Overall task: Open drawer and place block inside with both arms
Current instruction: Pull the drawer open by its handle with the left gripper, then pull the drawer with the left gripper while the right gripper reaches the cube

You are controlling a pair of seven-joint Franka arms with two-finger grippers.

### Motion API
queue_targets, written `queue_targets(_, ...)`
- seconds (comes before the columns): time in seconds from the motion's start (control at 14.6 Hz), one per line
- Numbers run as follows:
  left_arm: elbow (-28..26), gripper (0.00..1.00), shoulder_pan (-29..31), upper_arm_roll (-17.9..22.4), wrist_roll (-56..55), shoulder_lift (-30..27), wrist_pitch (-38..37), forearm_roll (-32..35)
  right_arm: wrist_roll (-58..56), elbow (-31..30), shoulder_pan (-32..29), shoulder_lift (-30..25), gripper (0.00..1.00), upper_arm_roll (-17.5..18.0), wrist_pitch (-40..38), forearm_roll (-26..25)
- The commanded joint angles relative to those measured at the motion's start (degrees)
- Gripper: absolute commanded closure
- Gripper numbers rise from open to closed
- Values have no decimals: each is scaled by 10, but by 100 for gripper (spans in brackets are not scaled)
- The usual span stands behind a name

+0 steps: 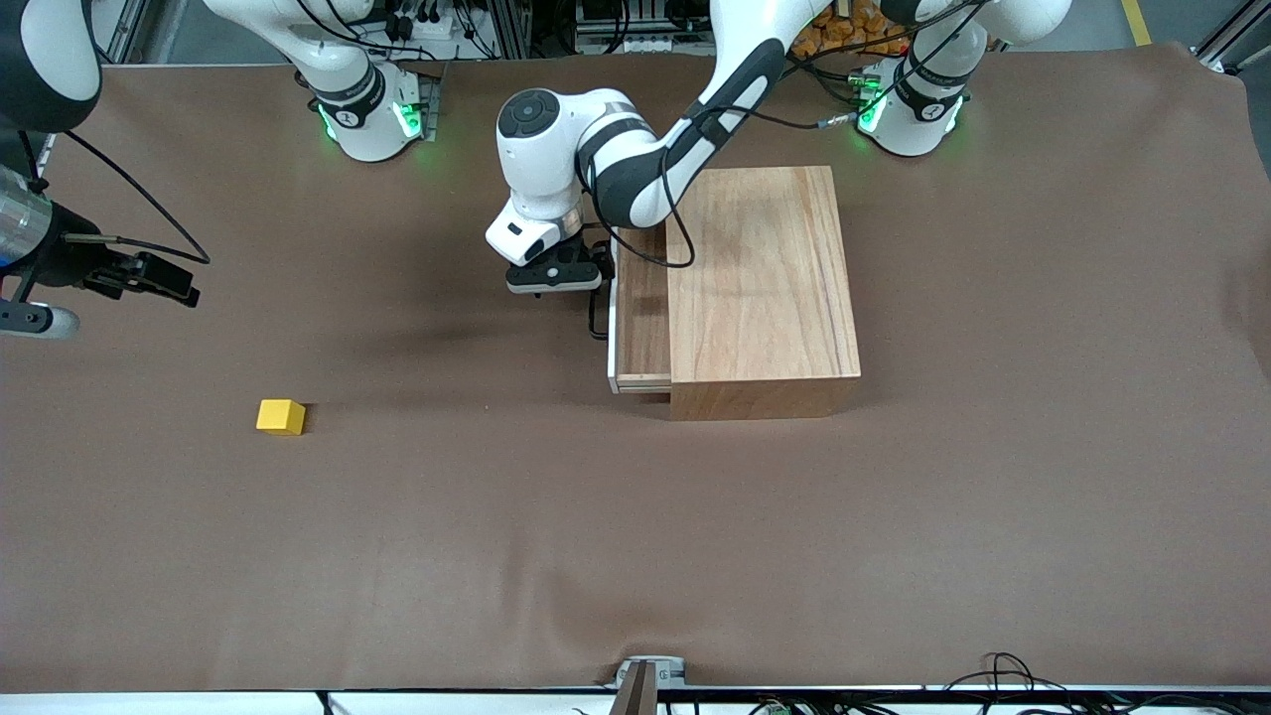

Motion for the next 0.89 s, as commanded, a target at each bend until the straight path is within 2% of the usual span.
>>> queue_targets(0.0,18,0,-19,-4,-24,19,43,3,-9,-30,-12,-4,0,5,32,1)
queue_targets(0.27,19,0,-27,-4,-24,19,55,3,-48,-97,-30,-4,0,5,117,2)
queue_targets(0.55,19,0,-28,-4,-24,20,82,3,-68,-179,-35,5,0,5,236,4)
queue_targets(0.82,19,0,-39,-5,-24,19,94,3,-68,-182,-34,78,0,5,334,4)
